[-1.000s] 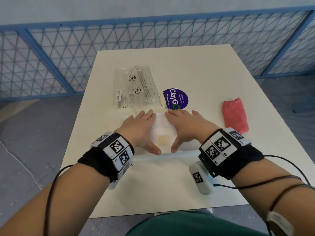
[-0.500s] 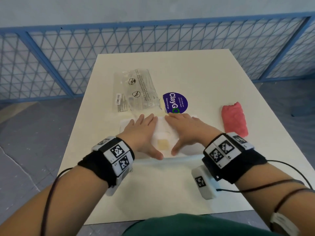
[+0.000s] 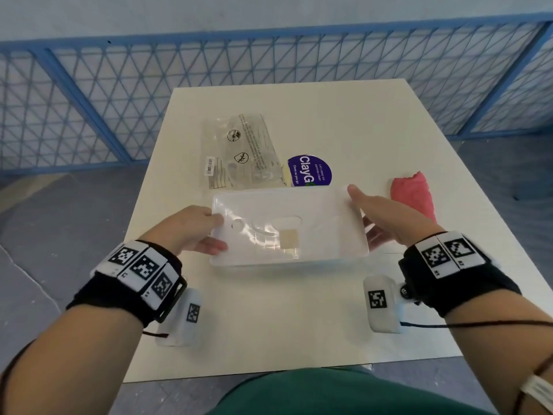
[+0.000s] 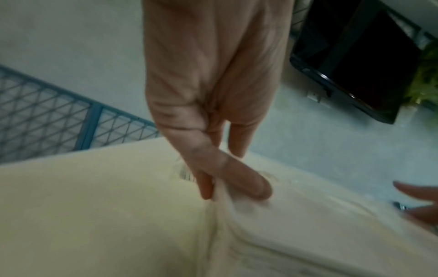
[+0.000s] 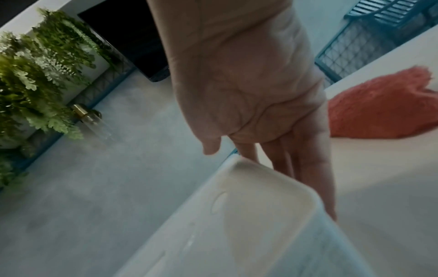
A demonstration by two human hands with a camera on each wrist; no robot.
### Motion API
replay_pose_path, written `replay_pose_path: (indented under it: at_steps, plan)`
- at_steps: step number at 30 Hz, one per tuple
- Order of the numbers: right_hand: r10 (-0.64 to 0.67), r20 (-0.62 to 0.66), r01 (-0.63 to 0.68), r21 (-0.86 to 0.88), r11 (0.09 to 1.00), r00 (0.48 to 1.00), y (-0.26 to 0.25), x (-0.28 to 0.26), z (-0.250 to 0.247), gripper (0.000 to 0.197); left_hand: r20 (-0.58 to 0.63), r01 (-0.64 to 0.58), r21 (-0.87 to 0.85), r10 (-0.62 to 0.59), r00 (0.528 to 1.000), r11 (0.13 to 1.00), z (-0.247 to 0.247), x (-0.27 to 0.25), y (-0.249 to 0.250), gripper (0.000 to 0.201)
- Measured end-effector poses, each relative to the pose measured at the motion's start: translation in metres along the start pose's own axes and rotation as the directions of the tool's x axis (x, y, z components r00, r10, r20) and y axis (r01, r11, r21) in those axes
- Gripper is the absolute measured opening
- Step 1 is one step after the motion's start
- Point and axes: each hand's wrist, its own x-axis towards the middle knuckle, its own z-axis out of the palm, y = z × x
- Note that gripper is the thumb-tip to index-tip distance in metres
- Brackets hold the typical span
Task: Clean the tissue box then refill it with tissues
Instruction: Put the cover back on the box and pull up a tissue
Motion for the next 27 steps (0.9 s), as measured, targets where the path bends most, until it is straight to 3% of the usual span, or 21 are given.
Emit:
replay_pose_path:
  at_steps: [2, 4, 8, 11, 14, 16, 19, 23, 25, 27]
  plan:
    - [-0.08, -0.102, 0.097, 0.18, 0.979, 0.992, -0.001, -0.005, -0.004, 0.049, -0.035, -0.07, -0.142, 0.065, 0.997, 0.987, -0.001, -0.005, 0.005, 0.027]
    - [-0.099, -0.204, 0.178, 0.411, 0.894, 0.974, 0.0, -0.003, -0.008, 0.039, -0.07, -0.154, -0.242, 0.141, 0.988, 0.958, 0.0, -0.009, 0.008, 0.031]
    - [-0.04, -0.097, 0.093, 0.651, 0.754, 0.995, 0.011, 0.015, -0.011, 0.059, -0.031, -0.21, -0.372, 0.214, 0.976, 0.904, 0.007, -0.011, 0.004, 0.028]
    - [-0.032, -0.071, 0.071, 0.645, 0.761, 0.997, 0.026, 0.022, -0.011, 0.052, 0.072, -0.066, -0.541, 0.124, 0.99, 0.839, 0.006, -0.01, -0.004, 0.038]
    - [-0.104, -0.031, 0.103, 0.581, 0.808, 0.994, 0.035, 0.02, -0.012, 0.033, 0.109, 0.037, -0.581, 0.033, 0.993, 0.813, 0.008, -0.01, -0.012, 0.05]
    - [-0.179, -0.012, 0.153, 0.577, 0.802, 0.984, 0.039, 0.019, -0.016, 0.024, 0.073, 0.021, -0.525, 0.02, 0.997, 0.851, 0.013, -0.011, -0.012, 0.06]
    - [-0.291, -0.051, 0.256, 0.635, 0.729, 0.955, 0.044, 0.021, -0.017, 0.036, 0.02, -0.064, -0.453, 0.083, 0.996, 0.889, 0.02, -0.01, -0.006, 0.065]
    - [-0.244, -0.135, 0.261, 0.746, 0.613, 0.96, 0.044, 0.022, -0.006, 0.017, 0.045, -0.071, -0.48, 0.106, 0.993, 0.874, 0.029, -0.003, -0.005, 0.057]
    - [-0.192, -0.143, 0.237, 0.686, 0.687, 0.971, 0.045, 0.027, 0.002, 0.013, 0.088, -0.004, -0.495, 0.055, 0.995, 0.869, 0.036, 0.001, -0.01, 0.049]
    - [-0.152, -0.12, 0.194, 0.59, 0.784, 0.981, 0.049, 0.034, 0.01, 0.034, 0.136, 0.093, -0.47, -0.032, 0.99, 0.878, 0.041, 0.003, -0.016, 0.05]
